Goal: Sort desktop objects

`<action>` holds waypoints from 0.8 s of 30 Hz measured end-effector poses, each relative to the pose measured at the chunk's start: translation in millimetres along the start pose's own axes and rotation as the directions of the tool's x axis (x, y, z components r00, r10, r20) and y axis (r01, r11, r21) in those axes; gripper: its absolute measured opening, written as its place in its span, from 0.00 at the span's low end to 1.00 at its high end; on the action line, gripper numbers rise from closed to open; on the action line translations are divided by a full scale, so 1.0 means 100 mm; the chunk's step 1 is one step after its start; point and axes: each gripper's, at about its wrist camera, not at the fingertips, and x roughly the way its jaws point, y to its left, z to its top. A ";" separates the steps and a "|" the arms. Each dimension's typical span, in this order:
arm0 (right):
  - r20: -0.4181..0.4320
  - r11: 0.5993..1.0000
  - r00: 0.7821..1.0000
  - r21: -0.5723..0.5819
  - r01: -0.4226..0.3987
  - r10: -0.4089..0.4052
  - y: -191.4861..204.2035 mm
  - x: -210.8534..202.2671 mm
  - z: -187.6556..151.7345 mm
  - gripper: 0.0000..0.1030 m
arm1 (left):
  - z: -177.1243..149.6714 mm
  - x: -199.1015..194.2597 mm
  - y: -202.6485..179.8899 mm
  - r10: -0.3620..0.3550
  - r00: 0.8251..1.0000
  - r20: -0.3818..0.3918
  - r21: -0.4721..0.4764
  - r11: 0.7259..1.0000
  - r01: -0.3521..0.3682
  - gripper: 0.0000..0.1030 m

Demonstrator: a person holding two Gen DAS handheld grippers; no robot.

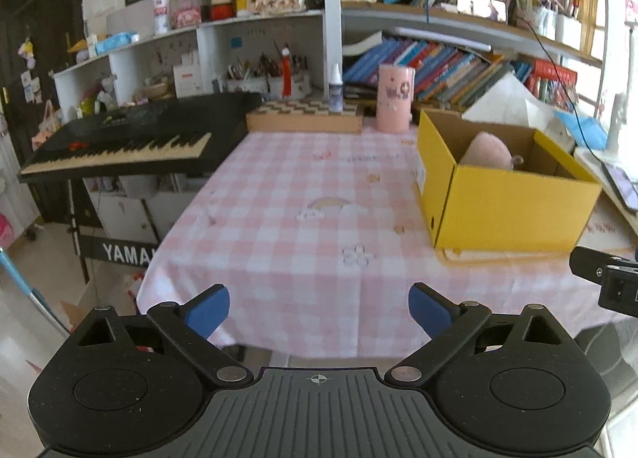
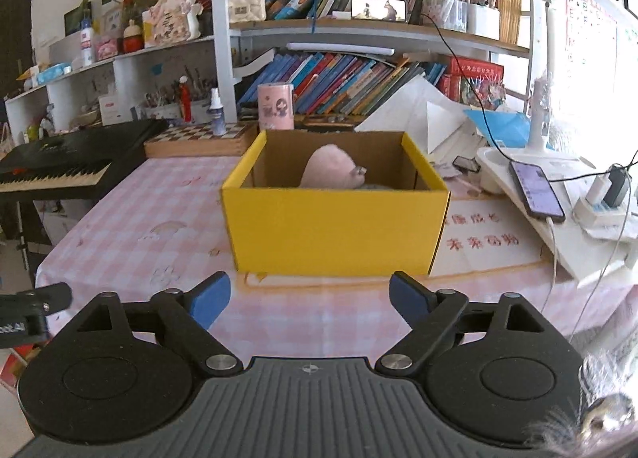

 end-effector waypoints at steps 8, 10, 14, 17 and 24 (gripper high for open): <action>-0.029 1.000 0.999 0.006 0.013 -0.013 0.13 -0.13 -0.18 0.99 | -0.11 -0.09 0.06 -0.024 1.000 -0.016 0.018 1.000 0.025 0.95; -0.043 1.000 0.999 0.011 0.014 -0.014 0.15 -0.14 -0.21 1.00 | -0.13 -0.11 0.07 -0.030 0.999 -0.017 0.022 0.999 0.030 0.95; -0.054 1.000 0.998 0.014 0.016 -0.015 0.18 -0.17 -0.26 1.00 | -0.15 -0.15 0.08 -0.031 0.999 -0.014 0.027 0.999 0.032 0.95; -0.053 1.000 0.998 0.012 0.017 -0.016 0.19 -0.19 -0.29 1.00 | -0.17 -0.16 0.08 -0.036 0.999 -0.015 0.031 0.999 0.036 0.95; -0.040 1.000 0.999 -0.001 0.014 -0.014 0.24 -0.24 -0.33 1.00 | -0.18 -0.19 0.08 -0.041 0.999 -0.016 0.037 0.998 0.042 0.95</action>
